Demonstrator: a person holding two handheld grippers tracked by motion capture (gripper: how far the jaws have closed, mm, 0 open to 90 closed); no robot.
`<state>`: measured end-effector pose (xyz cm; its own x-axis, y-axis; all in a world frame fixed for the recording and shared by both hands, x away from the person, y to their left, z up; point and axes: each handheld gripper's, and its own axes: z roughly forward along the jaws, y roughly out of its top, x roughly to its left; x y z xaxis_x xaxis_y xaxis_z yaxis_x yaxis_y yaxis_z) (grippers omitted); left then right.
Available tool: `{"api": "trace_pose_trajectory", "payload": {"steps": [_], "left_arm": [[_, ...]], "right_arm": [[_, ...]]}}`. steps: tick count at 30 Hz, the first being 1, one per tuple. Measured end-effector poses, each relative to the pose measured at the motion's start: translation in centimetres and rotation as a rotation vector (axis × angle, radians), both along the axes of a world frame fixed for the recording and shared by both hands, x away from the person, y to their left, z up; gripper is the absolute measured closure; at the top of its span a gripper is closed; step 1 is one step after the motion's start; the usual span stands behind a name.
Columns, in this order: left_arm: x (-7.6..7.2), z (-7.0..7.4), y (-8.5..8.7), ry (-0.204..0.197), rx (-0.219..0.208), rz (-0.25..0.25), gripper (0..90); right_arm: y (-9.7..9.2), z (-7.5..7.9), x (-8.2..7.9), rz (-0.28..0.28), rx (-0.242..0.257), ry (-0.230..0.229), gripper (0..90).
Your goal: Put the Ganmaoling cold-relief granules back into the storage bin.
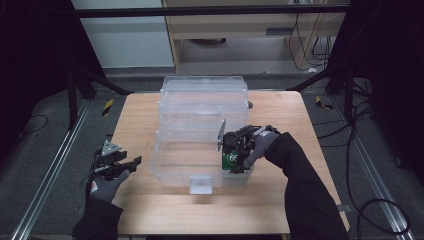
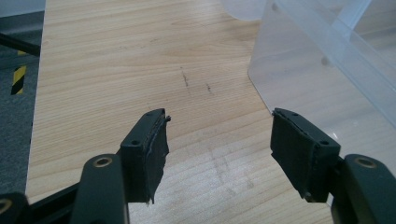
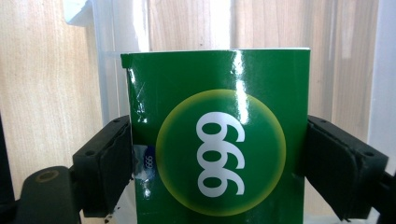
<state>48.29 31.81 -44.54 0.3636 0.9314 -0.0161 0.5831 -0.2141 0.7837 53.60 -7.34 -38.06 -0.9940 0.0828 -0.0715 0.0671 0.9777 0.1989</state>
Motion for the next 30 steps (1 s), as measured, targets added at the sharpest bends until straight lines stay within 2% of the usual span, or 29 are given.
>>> {"api": "trace_pose_trajectory", "payload": {"steps": [2, 12, 14, 15, 17, 21, 30], "left_arm": [[0.0, 0.0, 0.0, 0.000, 0.000, 0.000, 35.6], [0.0, 0.0, 0.0, -0.002, 0.003, -0.002, 35.5], [0.0, 0.0, 0.0, -0.002, 0.003, -0.002, 35.5], [0.0, 0.0, 0.0, -0.002, 0.003, -0.002, 35.5], [0.0, 0.0, 0.0, -0.002, 0.003, -0.002, 35.5], [0.0, 0.1, 0.0, -0.003, 0.002, -0.001, 35.5], [-0.1, 0.2, 0.1, -0.010, -0.001, 0.001, 35.6]], "right_arm": [[0.0, -0.1, -0.1, 0.001, -0.003, -0.012, 15.8], [0.1, -0.1, -0.1, -0.011, -0.013, -0.012, 15.3], [0.1, 0.0, -0.1, -0.014, -0.004, -0.012, 15.5], [0.0, 0.4, -0.1, -0.027, 0.020, -0.018, 16.4], [-0.2, 0.8, -0.2, -0.034, 0.036, -0.021, 16.5], [-0.5, 1.2, -0.3, -0.058, 0.032, -0.030, 17.0], [-1.6, 2.8, -0.8, -0.127, 0.103, -0.080, 23.4]]}}
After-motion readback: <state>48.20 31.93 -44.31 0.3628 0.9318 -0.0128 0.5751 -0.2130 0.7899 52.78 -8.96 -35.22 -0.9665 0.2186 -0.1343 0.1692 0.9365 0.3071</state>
